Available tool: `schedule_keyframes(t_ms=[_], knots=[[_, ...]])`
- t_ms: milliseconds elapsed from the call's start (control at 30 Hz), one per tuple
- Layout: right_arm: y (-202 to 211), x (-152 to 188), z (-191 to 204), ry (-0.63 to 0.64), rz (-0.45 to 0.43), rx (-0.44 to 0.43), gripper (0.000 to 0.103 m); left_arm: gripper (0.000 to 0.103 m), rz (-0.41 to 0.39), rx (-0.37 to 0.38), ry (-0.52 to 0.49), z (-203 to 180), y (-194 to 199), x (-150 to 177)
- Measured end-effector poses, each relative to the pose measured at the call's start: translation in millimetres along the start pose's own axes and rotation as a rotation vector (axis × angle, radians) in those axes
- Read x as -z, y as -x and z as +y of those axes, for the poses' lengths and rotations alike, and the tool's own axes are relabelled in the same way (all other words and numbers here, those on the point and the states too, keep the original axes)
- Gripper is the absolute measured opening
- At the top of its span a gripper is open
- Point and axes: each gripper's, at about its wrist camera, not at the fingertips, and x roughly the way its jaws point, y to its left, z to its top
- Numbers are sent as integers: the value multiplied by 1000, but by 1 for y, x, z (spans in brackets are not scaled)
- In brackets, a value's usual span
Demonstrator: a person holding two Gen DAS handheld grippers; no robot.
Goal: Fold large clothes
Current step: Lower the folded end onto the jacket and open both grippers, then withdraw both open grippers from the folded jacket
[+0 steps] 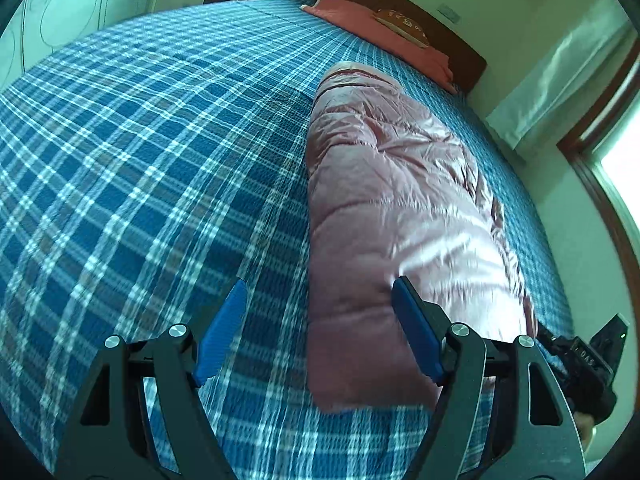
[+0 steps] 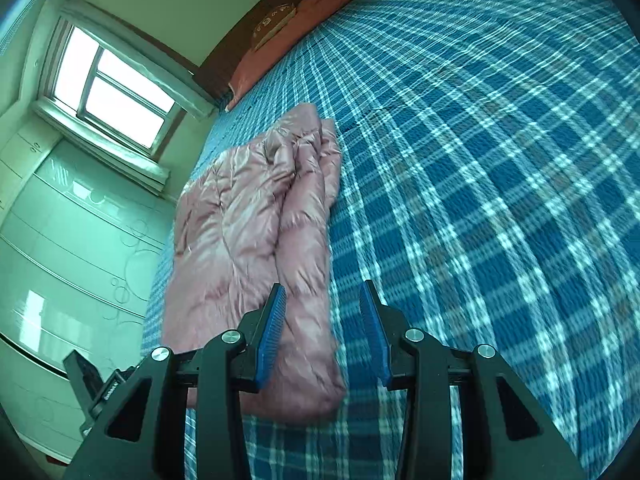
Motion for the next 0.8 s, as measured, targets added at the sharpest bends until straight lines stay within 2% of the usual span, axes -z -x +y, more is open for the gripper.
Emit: schedule_keyframes(t_ms=[67,100,400,533,800], knots=[[12,10,7,27,-22,36,55,75,-14,-19,-26,-4,10,9],[19,16,12,50,-36,55,58,75,-25,-30,-38,-6,17,15],[58,70,64,272,-115,209,58,87,-130,-136,-152,-33,70,50],[67,83,80,333,-146,232,63,91,-172,-174,-202,-43,90,63],[89,96,111,444,-216,264,63,92,-228,-200,-233,-62,123,75]])
